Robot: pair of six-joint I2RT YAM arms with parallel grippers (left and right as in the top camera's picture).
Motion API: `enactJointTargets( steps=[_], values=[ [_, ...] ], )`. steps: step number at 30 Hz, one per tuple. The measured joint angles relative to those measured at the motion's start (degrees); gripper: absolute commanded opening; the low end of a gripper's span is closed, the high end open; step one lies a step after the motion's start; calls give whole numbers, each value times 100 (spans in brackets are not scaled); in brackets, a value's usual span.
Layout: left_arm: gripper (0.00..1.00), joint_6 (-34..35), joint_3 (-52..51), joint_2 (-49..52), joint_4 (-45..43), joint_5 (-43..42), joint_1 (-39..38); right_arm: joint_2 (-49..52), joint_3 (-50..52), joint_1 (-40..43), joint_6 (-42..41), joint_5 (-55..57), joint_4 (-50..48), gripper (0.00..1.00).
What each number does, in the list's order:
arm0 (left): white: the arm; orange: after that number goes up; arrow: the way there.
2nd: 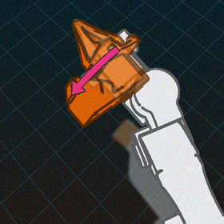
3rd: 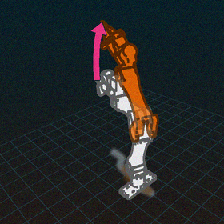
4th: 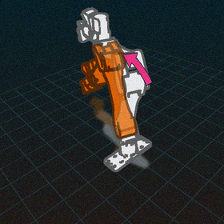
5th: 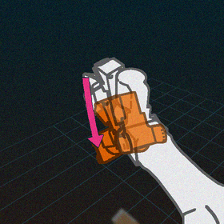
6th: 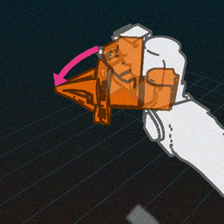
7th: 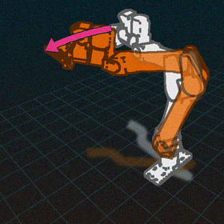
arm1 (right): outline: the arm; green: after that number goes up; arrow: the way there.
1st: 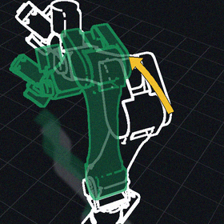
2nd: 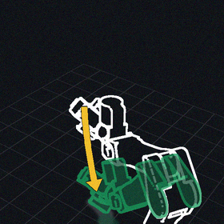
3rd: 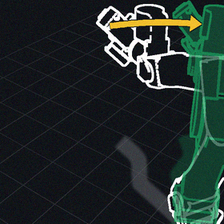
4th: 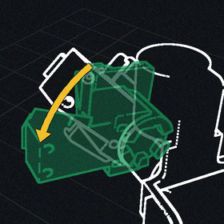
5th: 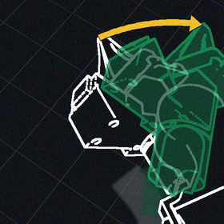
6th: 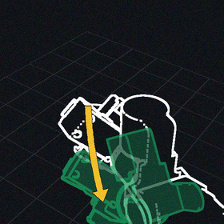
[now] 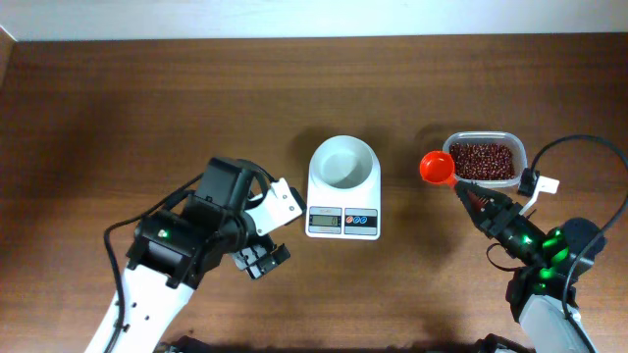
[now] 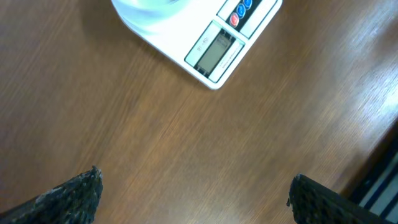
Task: Scoop and weigh 50g on scale
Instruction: 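Lift the left gripper off the scale buttons and retract it leftward, then raise the scoop with the right gripper and move it over the bean tub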
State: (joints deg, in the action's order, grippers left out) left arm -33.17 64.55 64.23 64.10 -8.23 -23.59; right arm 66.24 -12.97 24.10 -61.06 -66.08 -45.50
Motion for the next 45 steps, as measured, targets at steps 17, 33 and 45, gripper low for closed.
enactJointTargets(
  steps=[17,33,45],
  values=[
    [99,20,216,-59,149,-1051,553,0,0,0,-2,-415,4,4],
    [99,20,216,-59,79,-1086,553,11,0,4,13,-815,142,4],
    [99,20,216,-59,28,-1071,553,26,-68,4,256,-1602,-1615,4]
  ],
)
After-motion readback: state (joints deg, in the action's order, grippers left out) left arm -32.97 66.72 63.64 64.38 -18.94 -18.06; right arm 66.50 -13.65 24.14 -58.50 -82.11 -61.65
